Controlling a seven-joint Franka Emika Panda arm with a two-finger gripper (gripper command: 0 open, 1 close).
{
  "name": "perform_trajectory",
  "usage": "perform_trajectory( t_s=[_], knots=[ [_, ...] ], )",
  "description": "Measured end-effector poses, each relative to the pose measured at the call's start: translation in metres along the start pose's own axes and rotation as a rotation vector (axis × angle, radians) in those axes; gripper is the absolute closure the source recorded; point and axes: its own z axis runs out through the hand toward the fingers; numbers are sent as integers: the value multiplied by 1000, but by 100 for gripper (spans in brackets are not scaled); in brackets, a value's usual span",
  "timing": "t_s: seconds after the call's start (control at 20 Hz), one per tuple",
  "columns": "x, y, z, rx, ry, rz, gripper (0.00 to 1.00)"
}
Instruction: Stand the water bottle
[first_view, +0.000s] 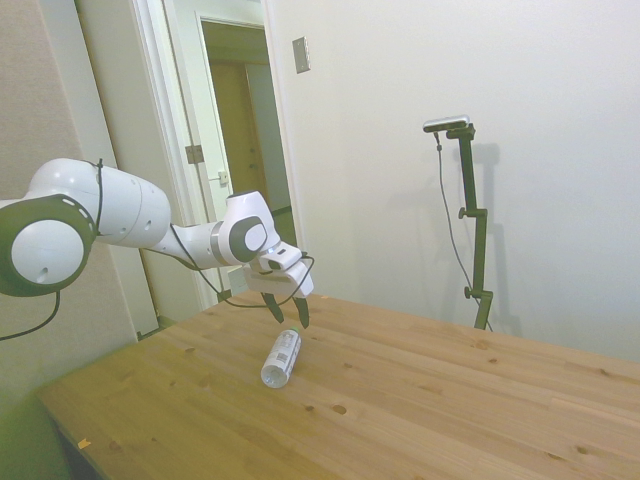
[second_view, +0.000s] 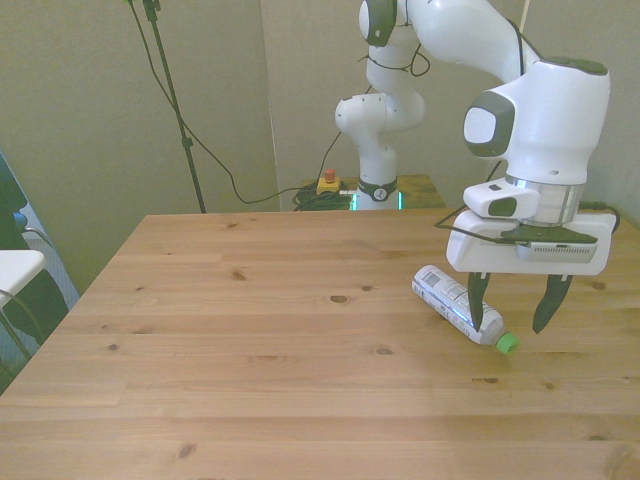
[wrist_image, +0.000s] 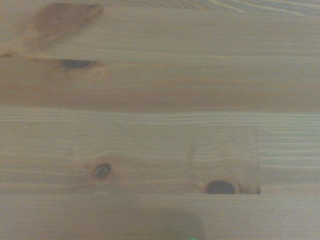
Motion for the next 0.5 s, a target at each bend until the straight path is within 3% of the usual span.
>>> perform_trajectory(
  t_s=[0.3, 0.35, 0.5],
  knots=[
    [-7, -2, 28, -37, -12, -15, 0],
    [-9, -2, 29, -39, -13, -18, 100],
    [-8, -1, 31, -43, -12, -16, 100]
  ],
)
